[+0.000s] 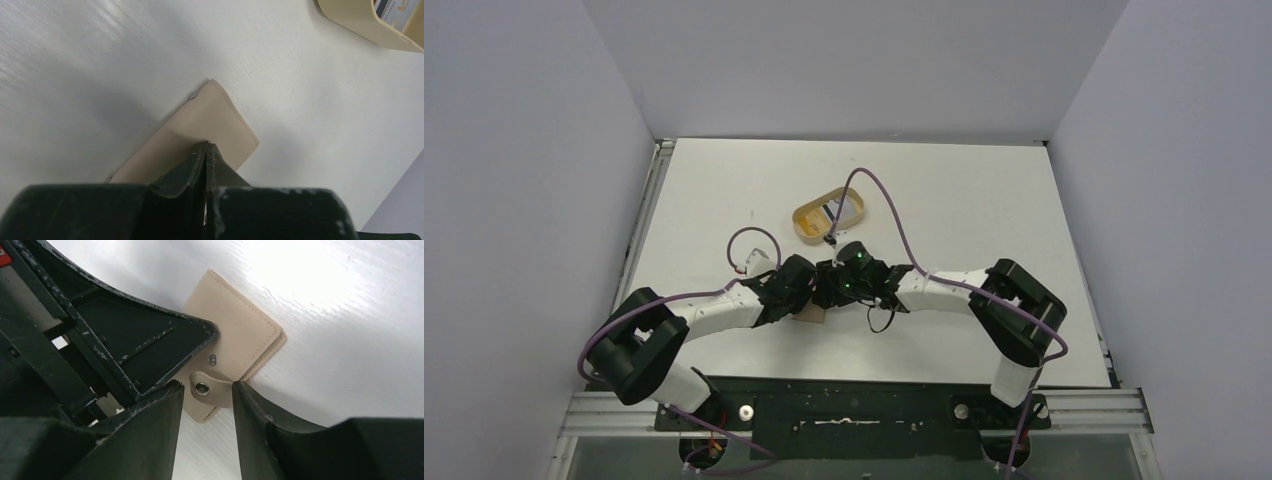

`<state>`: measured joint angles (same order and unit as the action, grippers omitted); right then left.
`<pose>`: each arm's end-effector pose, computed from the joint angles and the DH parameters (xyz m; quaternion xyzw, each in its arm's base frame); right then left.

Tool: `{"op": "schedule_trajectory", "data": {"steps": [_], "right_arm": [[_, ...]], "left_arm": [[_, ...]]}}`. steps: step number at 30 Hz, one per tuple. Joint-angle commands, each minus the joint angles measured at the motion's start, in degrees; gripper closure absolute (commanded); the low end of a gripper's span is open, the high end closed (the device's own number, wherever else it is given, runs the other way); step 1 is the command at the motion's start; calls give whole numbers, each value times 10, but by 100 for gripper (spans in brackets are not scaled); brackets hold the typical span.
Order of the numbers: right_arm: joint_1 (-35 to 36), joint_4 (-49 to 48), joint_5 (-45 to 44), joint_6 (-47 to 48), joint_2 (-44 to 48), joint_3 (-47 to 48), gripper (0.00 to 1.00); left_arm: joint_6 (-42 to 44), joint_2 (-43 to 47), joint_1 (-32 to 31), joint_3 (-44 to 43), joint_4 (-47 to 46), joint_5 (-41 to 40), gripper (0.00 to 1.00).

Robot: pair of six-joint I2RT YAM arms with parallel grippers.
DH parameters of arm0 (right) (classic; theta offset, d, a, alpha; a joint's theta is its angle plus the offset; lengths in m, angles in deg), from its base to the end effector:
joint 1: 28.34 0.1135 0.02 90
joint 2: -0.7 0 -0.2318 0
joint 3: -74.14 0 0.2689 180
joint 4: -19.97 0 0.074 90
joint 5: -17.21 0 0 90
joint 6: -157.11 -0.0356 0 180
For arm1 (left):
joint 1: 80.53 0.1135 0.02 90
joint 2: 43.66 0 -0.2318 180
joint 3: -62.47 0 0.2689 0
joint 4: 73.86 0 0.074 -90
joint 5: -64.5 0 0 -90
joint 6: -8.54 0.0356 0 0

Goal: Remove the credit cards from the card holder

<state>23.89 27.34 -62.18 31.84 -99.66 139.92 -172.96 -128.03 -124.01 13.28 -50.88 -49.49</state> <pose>0.2179 0.2919 0.1160 -0.1713 0.8940 0.3413 0.2344 0.2082 -0.1775 0.0988 -0.4348 0.8361 -0.1714 0.2873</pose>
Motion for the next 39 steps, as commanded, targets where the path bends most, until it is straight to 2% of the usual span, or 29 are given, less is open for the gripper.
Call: {"op": "schedule_trajectory", "data": {"steps": [1,8,21,33,39], "right_arm": [[3,-34,12,-1,-11,42,57],[3,-42,23,-8,-21,48,58],[-6,-133,35,-17,-2,-11,71],[-12,-72,21,84,36,-25,73],[-15,-69,23,101,41,-36,75]], "left_arm": [[6,-6,-7,19,64,10,100],[5,-3,-4,22,63,10,100],[6,3,2,28,59,14,100],[10,7,6,27,65,12,100],[11,7,7,25,72,12,100]]}}
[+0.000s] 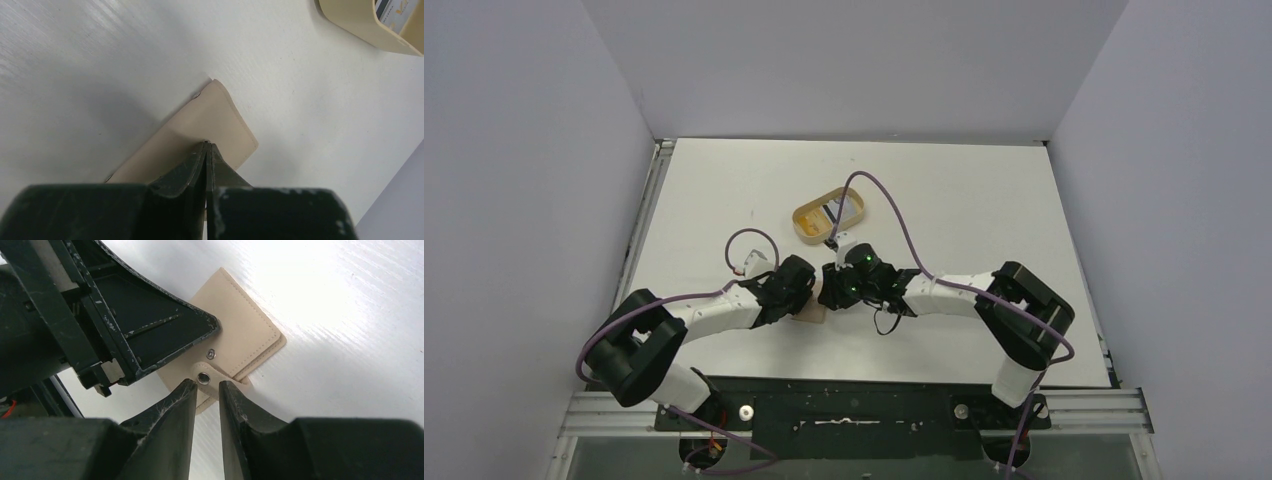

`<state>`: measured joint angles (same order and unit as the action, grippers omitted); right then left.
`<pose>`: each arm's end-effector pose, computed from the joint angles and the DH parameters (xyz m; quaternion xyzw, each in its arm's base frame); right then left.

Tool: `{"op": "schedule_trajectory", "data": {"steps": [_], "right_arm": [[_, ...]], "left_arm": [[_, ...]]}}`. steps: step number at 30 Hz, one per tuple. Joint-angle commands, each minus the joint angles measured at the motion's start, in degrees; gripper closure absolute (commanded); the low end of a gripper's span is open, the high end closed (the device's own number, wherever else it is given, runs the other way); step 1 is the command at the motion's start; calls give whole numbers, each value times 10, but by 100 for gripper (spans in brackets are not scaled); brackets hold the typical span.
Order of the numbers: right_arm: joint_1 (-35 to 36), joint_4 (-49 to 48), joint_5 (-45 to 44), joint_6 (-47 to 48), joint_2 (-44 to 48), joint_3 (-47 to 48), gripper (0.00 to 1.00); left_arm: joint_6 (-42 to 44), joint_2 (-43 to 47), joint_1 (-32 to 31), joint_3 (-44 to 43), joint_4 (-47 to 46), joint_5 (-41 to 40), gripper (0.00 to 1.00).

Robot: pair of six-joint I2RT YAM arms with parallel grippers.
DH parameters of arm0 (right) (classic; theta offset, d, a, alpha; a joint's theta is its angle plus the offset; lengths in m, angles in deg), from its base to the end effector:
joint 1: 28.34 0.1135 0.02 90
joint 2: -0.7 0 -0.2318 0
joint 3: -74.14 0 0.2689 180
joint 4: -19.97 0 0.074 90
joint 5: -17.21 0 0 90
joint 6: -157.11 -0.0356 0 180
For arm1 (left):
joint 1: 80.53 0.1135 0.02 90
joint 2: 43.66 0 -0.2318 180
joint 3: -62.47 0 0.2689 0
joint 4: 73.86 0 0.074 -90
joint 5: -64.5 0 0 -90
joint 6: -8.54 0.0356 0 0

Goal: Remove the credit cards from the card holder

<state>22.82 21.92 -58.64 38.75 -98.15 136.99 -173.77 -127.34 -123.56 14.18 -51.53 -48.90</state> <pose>0.2182 0.2849 0.1177 -0.2292 0.8635 0.3636 0.2639 0.2075 -0.1744 0.0980 -0.4434 0.8315 -0.1778 0.2836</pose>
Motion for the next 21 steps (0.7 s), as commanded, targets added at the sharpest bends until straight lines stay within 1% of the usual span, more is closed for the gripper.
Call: {"op": "schedule_trajectory", "data": {"steps": [1,21], "right_arm": [[-5,-15,-12,34,24,-6,75],[-11,-10,19,69,-40,45,76]], "left_arm": [[19,0,2,16,80,6,100],[20,2,2,2,104,-1,100]]}}
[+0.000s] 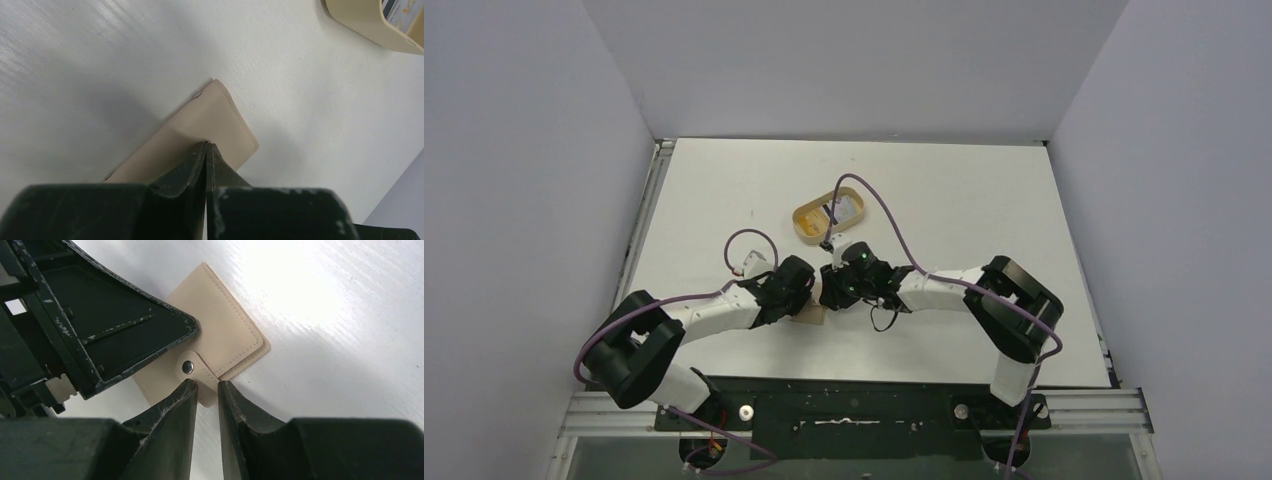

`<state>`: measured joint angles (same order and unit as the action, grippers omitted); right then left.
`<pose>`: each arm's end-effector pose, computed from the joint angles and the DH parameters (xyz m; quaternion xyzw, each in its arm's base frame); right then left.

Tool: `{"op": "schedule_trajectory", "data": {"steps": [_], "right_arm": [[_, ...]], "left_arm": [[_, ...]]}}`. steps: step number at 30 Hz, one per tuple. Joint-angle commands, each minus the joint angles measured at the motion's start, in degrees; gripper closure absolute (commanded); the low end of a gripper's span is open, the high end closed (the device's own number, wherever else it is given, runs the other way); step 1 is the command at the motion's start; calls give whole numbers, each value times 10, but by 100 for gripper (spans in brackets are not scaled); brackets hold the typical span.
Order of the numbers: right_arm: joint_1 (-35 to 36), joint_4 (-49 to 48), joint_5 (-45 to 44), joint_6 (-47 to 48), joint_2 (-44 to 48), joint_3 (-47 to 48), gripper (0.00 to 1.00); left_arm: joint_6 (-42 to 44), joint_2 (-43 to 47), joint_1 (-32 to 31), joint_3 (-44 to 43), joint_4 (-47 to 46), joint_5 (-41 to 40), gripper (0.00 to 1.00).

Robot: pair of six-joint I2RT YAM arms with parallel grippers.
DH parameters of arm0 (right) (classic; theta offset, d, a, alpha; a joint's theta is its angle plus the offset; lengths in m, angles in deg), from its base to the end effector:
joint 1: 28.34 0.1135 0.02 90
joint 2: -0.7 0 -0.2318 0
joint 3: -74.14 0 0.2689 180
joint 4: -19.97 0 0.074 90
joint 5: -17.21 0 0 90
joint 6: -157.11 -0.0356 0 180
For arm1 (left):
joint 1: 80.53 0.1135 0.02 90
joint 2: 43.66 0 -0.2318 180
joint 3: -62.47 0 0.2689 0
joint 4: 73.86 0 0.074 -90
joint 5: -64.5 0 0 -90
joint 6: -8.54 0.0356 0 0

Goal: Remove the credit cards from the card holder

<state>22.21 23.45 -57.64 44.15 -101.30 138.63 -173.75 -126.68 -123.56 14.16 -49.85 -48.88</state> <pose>0.2237 0.2864 0.1054 -0.2682 0.8629 0.3421 0.2576 0.2057 -0.1727 0.0993 -0.4427 0.8344 -0.1700 0.2808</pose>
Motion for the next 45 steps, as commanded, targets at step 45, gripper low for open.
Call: {"op": "schedule_trajectory", "data": {"steps": [45], "right_arm": [[4,-42,8,1,-67,6,77]], "left_arm": [[132,93,38,-6,95,52,93]]}}
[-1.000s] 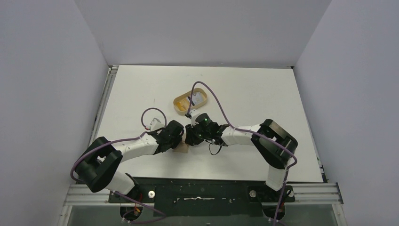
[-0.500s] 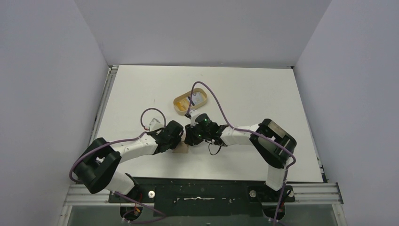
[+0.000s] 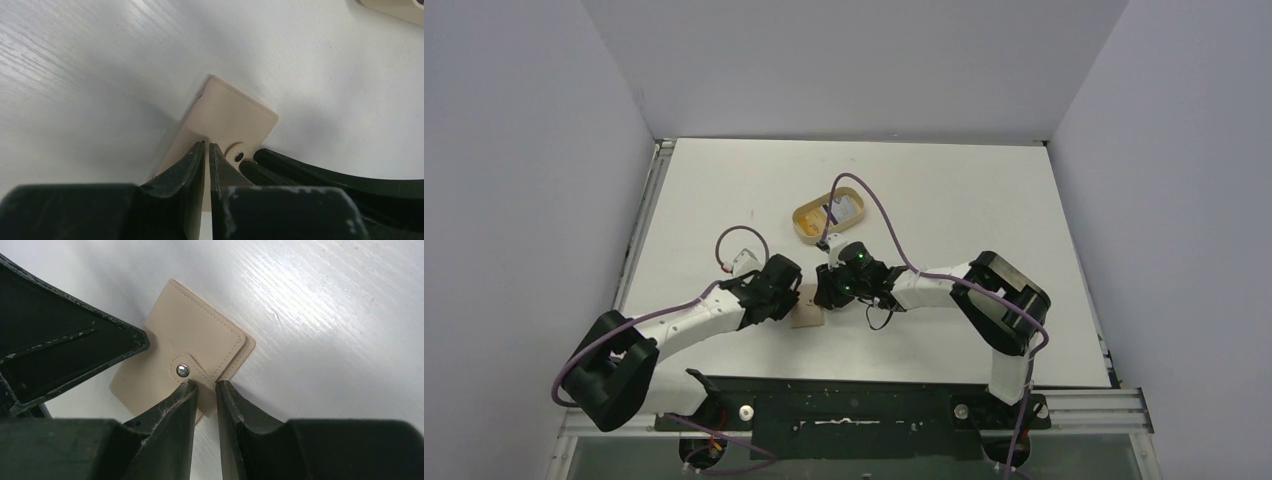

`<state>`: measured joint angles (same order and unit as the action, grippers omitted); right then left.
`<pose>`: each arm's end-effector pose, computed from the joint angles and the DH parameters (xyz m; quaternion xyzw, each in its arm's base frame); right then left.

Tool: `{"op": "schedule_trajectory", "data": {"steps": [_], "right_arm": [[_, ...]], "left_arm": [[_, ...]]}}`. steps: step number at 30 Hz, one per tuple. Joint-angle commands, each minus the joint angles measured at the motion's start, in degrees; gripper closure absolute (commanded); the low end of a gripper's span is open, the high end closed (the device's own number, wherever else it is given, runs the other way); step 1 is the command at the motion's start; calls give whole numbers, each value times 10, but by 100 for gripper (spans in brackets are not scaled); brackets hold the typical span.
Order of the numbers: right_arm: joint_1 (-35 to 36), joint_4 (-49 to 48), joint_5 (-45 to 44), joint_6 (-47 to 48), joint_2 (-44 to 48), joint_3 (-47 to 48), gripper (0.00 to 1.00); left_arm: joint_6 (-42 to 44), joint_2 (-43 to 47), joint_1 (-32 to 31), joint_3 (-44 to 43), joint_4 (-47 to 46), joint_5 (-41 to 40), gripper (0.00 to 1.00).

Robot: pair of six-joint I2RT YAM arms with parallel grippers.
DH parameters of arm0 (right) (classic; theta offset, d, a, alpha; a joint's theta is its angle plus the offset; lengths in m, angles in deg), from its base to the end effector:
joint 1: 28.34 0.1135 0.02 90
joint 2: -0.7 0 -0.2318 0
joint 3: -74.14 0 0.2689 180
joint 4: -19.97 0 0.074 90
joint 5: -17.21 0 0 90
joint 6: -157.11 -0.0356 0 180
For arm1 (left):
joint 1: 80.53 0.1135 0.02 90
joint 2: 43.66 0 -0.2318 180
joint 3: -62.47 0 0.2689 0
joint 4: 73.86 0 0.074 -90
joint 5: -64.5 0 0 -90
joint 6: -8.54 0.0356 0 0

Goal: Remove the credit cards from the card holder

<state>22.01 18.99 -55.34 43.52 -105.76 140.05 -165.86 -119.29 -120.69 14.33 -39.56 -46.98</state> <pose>0.2299 0.2942 0.0922 -0.2698 0.8550 0.3629 0.2539 0.2007 -0.1523 0.1195 -0.4009 0.8656 -0.1279 0.2714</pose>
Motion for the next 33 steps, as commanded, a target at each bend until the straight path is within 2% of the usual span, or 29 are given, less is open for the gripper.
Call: {"op": "schedule_trajectory", "data": {"steps": [1,7,13,21,25,29,33], "right_arm": [[6,1,-13,7,-23,-8,77],[5,-1,-4,9,-26,-7,77],[5,3,-1,10,-27,-3,77],[5,9,3,11,-29,3,76],[6,17,10,13,-23,7,64],[7,32,18,21,-20,14,48],[8,28,20,20,-12,10,44]], "left_arm": [[59,20,11,-3,-16,42,93],[102,13,28,34,-99,108,93],[122,13,35,50,-73,112,93],[131,-18,46,73,-93,119,93],[128,-68,46,68,-99,119,100],[123,-94,45,66,-99,117,100],[121,-94,45,65,-91,108,100]]}}
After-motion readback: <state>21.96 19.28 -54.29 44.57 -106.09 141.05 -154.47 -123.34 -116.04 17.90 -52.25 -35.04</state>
